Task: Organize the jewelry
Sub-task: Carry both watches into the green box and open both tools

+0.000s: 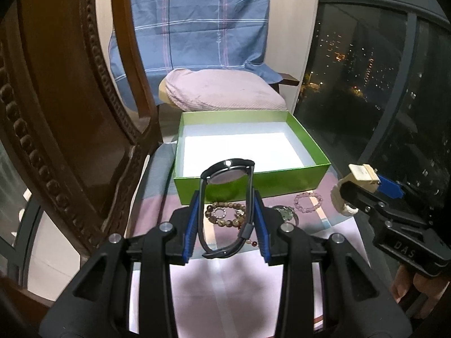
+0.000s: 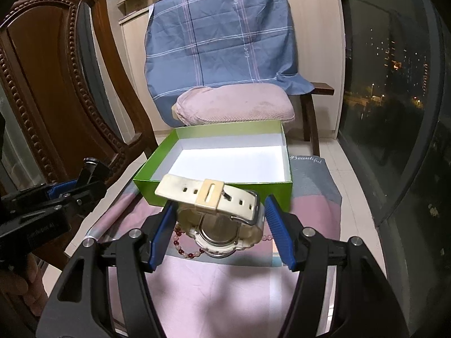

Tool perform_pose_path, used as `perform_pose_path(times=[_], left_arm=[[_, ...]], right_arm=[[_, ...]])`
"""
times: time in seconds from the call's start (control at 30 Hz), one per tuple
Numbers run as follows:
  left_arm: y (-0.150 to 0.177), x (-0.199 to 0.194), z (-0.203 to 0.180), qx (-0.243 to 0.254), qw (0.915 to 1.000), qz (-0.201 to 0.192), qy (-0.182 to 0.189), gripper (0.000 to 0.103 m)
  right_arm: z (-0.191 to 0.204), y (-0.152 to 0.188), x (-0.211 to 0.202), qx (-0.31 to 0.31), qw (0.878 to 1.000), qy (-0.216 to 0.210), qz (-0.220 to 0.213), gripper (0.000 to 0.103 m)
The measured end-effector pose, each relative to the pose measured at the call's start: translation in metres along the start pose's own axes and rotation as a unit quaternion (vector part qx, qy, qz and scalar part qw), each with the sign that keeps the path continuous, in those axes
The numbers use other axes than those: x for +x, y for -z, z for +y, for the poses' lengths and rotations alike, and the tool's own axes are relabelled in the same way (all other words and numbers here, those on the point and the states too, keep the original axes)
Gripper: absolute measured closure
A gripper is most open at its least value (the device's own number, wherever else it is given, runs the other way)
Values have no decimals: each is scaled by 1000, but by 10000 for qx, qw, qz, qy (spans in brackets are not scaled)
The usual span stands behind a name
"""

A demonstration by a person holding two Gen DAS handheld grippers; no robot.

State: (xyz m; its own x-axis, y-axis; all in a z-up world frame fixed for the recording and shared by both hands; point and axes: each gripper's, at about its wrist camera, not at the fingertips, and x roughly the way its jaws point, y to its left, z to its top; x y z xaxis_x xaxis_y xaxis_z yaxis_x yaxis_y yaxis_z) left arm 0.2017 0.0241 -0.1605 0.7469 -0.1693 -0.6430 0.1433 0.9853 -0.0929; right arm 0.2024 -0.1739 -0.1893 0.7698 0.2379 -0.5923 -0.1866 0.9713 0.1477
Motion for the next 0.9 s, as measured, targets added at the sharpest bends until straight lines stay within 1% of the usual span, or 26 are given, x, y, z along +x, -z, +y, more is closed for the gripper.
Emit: perform_pose_path(times=[0.13, 0.27, 0.33, 0.4, 0.47, 0.53, 0.6, 0.67, 0.73, 0.83, 0.9], left_arm=[[-9, 4, 2, -99, 9999, 49, 94, 68], [-40, 19, 4, -194, 9996, 58, 181, 67], [-57, 32, 8, -304, 9992, 103, 240, 68], [-77, 47, 9, -292, 9992, 139, 235, 67], [-97, 64, 8, -247, 9995, 123, 169, 66], [-114, 87, 10, -256, 9995, 188, 87, 66], [-124, 108, 14, -352, 9989, 300, 42, 66], [-129, 136, 18, -456, 9977, 504, 46, 66], [-128, 159, 18, -408, 9967, 695, -26, 66], [-123, 192, 15, -194, 9944, 1035, -124, 66], [-119, 210, 18, -224, 9921, 1230, -126, 66]], right_arm=[[-2, -10, 3, 48, 10000, 15, -27, 41], [-6, -35, 17, 37, 9999, 42, -98, 40], [-11, -54, 32, 45, 10000, 22, -66, 40], [-15, -73, 49, -13, 10000, 71, -37, 40], [-20, -94, 74, 4, 9999, 137, 35, 40], [-25, -110, 100, 56, 9997, 146, 199, 40], [-27, -117, 119, 86, 9992, 241, 304, 40], [-28, -123, 143, 66, 9984, 302, 468, 40], [-28, -124, 163, 44, 9973, 365, 630, 40], [-32, -123, 185, 147, 9953, 420, 856, 40], [-34, -121, 197, 184, 9940, 446, 982, 40]])
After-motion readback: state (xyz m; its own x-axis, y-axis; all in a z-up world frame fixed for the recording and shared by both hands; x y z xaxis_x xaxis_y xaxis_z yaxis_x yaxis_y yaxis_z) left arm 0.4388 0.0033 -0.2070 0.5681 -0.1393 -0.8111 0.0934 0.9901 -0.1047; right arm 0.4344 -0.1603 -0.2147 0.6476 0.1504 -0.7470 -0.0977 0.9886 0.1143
